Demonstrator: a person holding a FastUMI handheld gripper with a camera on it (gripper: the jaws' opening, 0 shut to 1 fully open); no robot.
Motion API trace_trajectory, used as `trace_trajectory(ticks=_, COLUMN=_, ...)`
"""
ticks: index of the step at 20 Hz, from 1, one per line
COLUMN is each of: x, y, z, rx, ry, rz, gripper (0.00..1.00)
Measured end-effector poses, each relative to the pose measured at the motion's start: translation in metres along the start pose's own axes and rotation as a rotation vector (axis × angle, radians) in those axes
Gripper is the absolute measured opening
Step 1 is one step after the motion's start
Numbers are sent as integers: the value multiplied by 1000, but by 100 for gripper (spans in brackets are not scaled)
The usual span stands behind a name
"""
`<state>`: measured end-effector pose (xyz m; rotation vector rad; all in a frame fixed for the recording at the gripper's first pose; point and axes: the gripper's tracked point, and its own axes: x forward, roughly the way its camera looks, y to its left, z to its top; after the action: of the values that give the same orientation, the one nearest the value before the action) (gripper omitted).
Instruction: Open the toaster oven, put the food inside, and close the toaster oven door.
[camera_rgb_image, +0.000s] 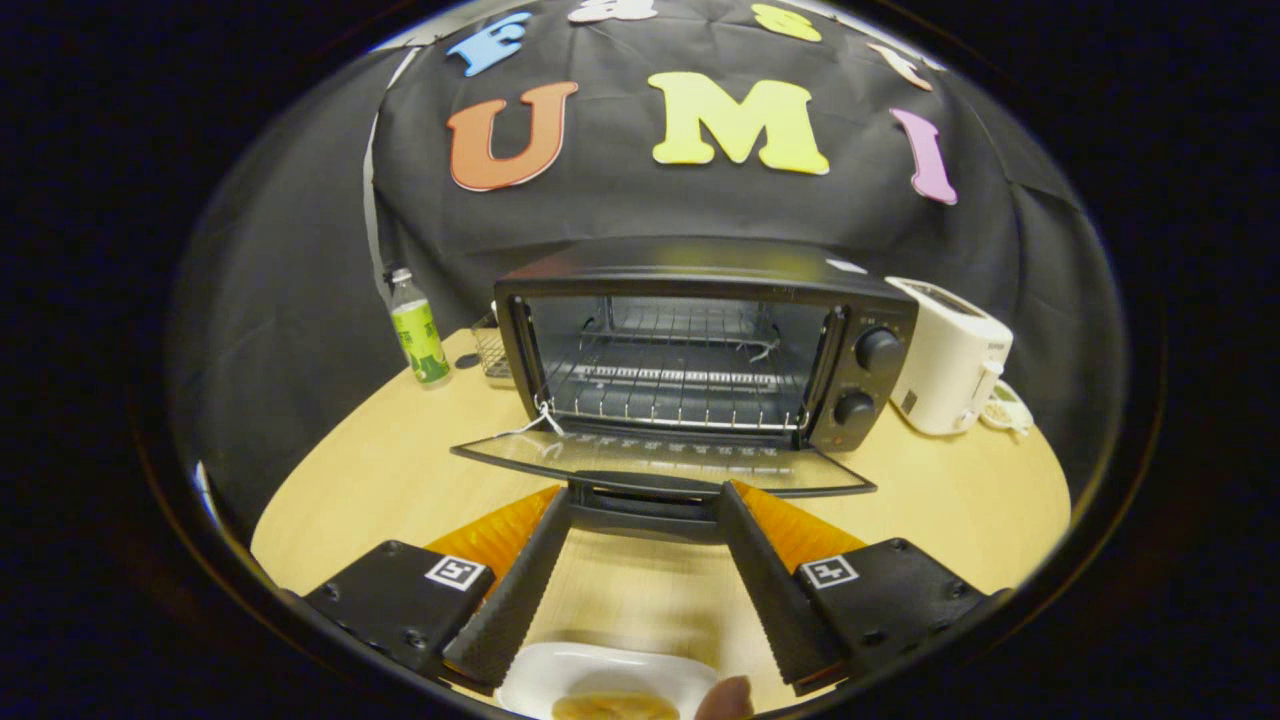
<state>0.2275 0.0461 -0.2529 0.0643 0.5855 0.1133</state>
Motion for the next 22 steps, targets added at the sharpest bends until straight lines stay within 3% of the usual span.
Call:
trace_trajectory(ticks=3, x=0, y=0, z=-2, rx=6, ry=5, rz=21, gripper=91)
trace_trajectory(ticks=12, x=16, y=-1, z=-50, rx=91, ry=177, rz=24, gripper=91)
trace_trajectory(ticks=22, x=5, y=1, z=-30, rx=2, ry=86, rz=-12, gripper=92)
